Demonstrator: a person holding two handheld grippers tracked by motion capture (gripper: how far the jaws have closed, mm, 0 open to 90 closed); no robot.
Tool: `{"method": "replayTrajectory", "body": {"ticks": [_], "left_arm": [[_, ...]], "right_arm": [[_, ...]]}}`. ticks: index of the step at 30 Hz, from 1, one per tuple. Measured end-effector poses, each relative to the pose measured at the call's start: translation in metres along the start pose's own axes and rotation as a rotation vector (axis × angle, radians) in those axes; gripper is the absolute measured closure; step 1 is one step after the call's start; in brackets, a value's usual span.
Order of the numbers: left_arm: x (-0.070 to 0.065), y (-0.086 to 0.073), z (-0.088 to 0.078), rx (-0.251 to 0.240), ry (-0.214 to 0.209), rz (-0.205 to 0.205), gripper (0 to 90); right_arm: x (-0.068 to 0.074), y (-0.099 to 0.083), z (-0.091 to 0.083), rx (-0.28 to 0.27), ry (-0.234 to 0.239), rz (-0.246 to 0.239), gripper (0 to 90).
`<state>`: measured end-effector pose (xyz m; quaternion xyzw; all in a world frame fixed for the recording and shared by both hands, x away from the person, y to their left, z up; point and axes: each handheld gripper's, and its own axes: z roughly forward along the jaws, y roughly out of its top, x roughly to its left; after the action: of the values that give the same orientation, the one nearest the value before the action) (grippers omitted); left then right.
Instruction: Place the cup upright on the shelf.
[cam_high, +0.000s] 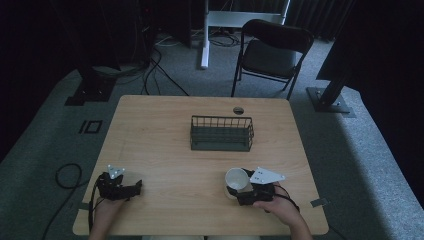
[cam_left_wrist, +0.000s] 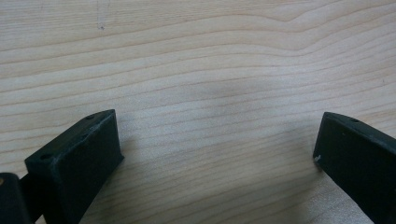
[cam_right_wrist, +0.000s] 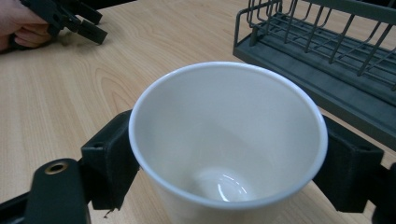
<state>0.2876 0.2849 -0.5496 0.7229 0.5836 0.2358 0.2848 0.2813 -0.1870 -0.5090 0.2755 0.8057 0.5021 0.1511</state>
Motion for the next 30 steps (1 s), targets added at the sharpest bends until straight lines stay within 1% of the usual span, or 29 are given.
{"method": "replayTrajectory", "body": {"ticks": [3, 5, 6, 7, 10, 15, 17, 18, 23, 26, 27, 28, 29, 30], "left_arm": [[0.000, 0.000, 0.000, 0.000, 0.000, 0.000, 0.9], [0.000, 0.000, 0.000, 0.000, 0.000, 0.000, 0.9], [0.000, 0.000, 0.000, 0.000, 0.000, 0.000, 0.9], [0.000, 0.000, 0.000, 0.000, 0.000, 0.000, 0.9], [0.000, 0.000, 0.000, 0.000, 0.000, 0.000, 0.9], [0.000, 0.000, 0.000, 0.000, 0.000, 0.000, 0.9], [0.000, 0.000, 0.000, 0.000, 0.000, 0.000, 0.9], [0.000, 0.000, 0.000, 0.000, 0.000, 0.000, 0.9], [0.000, 0.000, 0.000, 0.000, 0.000, 0.000, 0.9], [0.000, 0.000, 0.000, 0.000, 0.000, 0.000, 0.9], [0.000, 0.000, 0.000, -0.001, 0.000, -0.001, 0.9], [0.000, 0.000, 0.000, -0.001, 0.000, -0.001, 0.9], [0.000, 0.000, 0.000, -0.002, 0.000, -0.002, 0.9], [0.000, 0.000, 0.000, -0.002, 0.000, -0.002, 0.9]], "right_arm": [[-0.001, 0.001, 0.000, 0.001, -0.005, -0.002, 19.0], [-0.001, 0.001, 0.001, -0.001, -0.008, 0.006, 19.2], [-0.002, 0.003, 0.000, -0.009, 0.006, 0.022, 19.3], [-0.003, 0.003, 0.000, -0.013, 0.010, 0.026, 19.3], [-0.002, 0.007, -0.001, -0.012, 0.019, 0.014, 19.3], [-0.003, 0.021, -0.002, -0.020, 0.019, 0.005, 19.3], [-0.003, 0.023, -0.003, -0.022, 0.022, 0.004, 19.3], [-0.002, 0.028, -0.003, -0.026, 0.028, -0.001, 19.3], [-0.003, 0.035, -0.002, -0.030, 0.036, -0.004, 19.3], [-0.003, 0.043, -0.001, -0.041, 0.032, 0.004, 19.3], [-0.003, 0.046, -0.001, -0.046, 0.037, 0.002, 19.3], [-0.003, 0.046, -0.001, -0.046, 0.037, 0.002, 19.3], [-0.002, 0.051, -0.002, -0.060, 0.039, 0.004, 19.3], [-0.001, 0.054, -0.001, -0.062, 0.040, -0.003, 19.3]]}}
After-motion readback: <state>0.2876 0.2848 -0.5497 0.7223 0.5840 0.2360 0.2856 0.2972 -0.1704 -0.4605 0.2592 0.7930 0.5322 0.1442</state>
